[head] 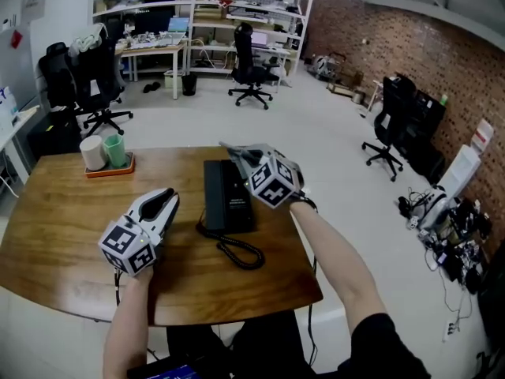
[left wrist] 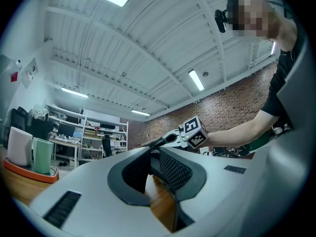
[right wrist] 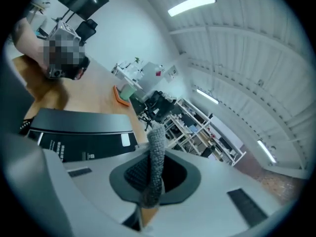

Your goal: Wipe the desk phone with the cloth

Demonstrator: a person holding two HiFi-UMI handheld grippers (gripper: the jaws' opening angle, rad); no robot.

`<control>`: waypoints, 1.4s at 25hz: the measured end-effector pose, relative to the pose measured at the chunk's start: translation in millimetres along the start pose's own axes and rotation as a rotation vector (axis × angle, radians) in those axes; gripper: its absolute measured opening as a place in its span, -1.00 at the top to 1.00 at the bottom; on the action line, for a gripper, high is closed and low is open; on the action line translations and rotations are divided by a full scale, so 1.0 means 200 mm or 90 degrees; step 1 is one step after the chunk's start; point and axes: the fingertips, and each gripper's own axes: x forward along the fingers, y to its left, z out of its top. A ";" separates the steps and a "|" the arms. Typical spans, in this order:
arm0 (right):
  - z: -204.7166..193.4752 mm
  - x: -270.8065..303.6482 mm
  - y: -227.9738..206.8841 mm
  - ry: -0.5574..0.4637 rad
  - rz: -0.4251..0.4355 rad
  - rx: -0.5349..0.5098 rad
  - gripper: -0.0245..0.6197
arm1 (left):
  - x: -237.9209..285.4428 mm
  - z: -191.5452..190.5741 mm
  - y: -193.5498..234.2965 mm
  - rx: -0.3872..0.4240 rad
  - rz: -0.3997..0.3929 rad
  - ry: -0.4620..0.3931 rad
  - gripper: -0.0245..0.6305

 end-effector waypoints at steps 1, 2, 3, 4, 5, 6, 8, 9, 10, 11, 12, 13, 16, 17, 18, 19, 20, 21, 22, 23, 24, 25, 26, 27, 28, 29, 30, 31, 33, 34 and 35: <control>-0.01 0.01 0.02 0.008 0.006 -0.009 0.84 | 0.00 0.00 0.00 0.000 0.000 0.000 0.80; -0.02 0.01 0.03 0.013 0.010 -0.017 0.84 | 0.00 0.01 -0.01 0.001 0.000 0.000 0.80; -0.03 0.01 0.05 0.015 0.012 -0.022 0.84 | 0.00 0.01 -0.01 0.002 0.000 0.001 0.80; -0.03 -0.01 0.06 0.013 0.015 -0.027 0.84 | 0.00 0.02 -0.01 0.004 0.000 0.002 0.80; -0.03 -0.03 0.07 0.011 0.021 -0.032 0.84 | 0.00 0.02 -0.01 0.005 0.001 0.001 0.80; -0.04 -0.05 0.09 0.011 0.030 -0.038 0.84 | 0.00 0.02 -0.01 0.006 0.002 0.000 0.80; -0.08 -0.10 0.16 0.013 0.057 -0.058 0.84 | 0.00 0.02 -0.01 0.006 0.002 0.001 0.80; -0.09 -0.13 0.21 0.010 0.071 -0.069 0.84 | 0.00 0.02 -0.01 0.006 0.002 0.001 0.80; -0.09 -0.17 0.25 0.007 0.086 -0.080 0.84 | 0.00 0.02 -0.01 0.006 0.002 0.001 0.80; -0.10 -0.21 0.30 0.003 0.101 -0.088 0.84 | 0.00 0.02 -0.01 0.006 0.002 0.000 0.80; -0.10 -0.25 0.34 0.001 0.115 -0.095 0.84 | 0.00 0.02 -0.01 0.006 0.002 -0.001 0.80; -0.11 -0.29 0.39 -0.001 0.129 -0.101 0.84 | -0.01 0.02 -0.01 0.006 0.001 0.000 0.80; -0.12 -0.40 0.52 -0.008 0.166 -0.126 0.84 | -0.01 0.02 -0.02 0.005 -0.006 0.002 0.80; -0.12 -0.43 0.56 -0.012 0.176 -0.135 0.84 | -0.01 0.02 -0.03 0.004 -0.010 0.001 0.80; -0.11 -0.45 0.59 -0.015 0.183 -0.144 0.84 | -0.01 0.02 -0.03 0.004 -0.015 -0.001 0.80; -0.10 -0.48 0.62 -0.017 0.189 -0.150 0.84 | -0.01 0.02 -0.04 0.005 -0.020 -0.001 0.80; -0.11 -0.49 0.64 -0.017 0.194 -0.154 0.84 | -0.02 0.01 -0.06 0.006 -0.026 -0.001 0.80; -0.12 -0.50 0.66 -0.016 0.196 -0.155 0.84 | -0.02 0.01 -0.07 0.008 -0.033 -0.001 0.80; -0.13 -0.51 0.68 -0.014 0.198 -0.155 0.84 | -0.02 0.01 -0.08 0.010 -0.040 -0.002 0.80; -0.14 -0.51 0.69 -0.012 0.198 -0.153 0.84 | -0.02 0.01 -0.09 0.012 -0.048 -0.006 0.80; -0.15 -0.53 0.70 -0.010 0.198 -0.153 0.84 | -0.02 0.02 -0.11 0.012 -0.056 -0.009 0.80; -0.15 -0.54 0.71 -0.010 0.199 -0.154 0.84 | -0.02 0.02 -0.13 0.013 -0.062 -0.012 0.80; -0.14 -0.55 0.71 -0.011 0.200 -0.156 0.84 | -0.03 0.02 -0.15 0.013 -0.067 -0.014 0.80; -0.14 -0.55 0.71 -0.011 0.201 -0.157 0.84 | -0.03 0.02 -0.15 0.012 -0.070 -0.015 0.80; -0.15 -0.55 0.72 -0.009 0.202 -0.156 0.84 | -0.02 0.02 -0.15 0.010 -0.073 -0.015 0.80; -0.16 -0.54 0.71 -0.007 0.201 -0.156 0.84 | -0.02 0.02 -0.14 0.008 -0.075 -0.015 0.80; -0.16 -0.54 0.71 -0.006 0.199 -0.156 0.84 | -0.01 0.02 -0.13 0.006 -0.078 -0.017 0.80; -0.16 -0.54 0.70 -0.005 0.197 -0.155 0.84 | 0.01 0.03 -0.12 0.004 -0.080 -0.020 0.80; -0.16 -0.55 0.68 -0.004 0.196 -0.154 0.84 | 0.03 0.04 -0.10 0.001 -0.082 -0.023 0.80; -0.15 -0.56 0.69 -0.005 0.199 -0.153 0.84 | 0.04 0.04 -0.10 0.000 -0.081 -0.022 0.80; -0.15 -0.57 0.70 -0.005 0.204 -0.153 0.84 | 0.03 0.04 -0.10 -0.002 -0.080 -0.019 0.80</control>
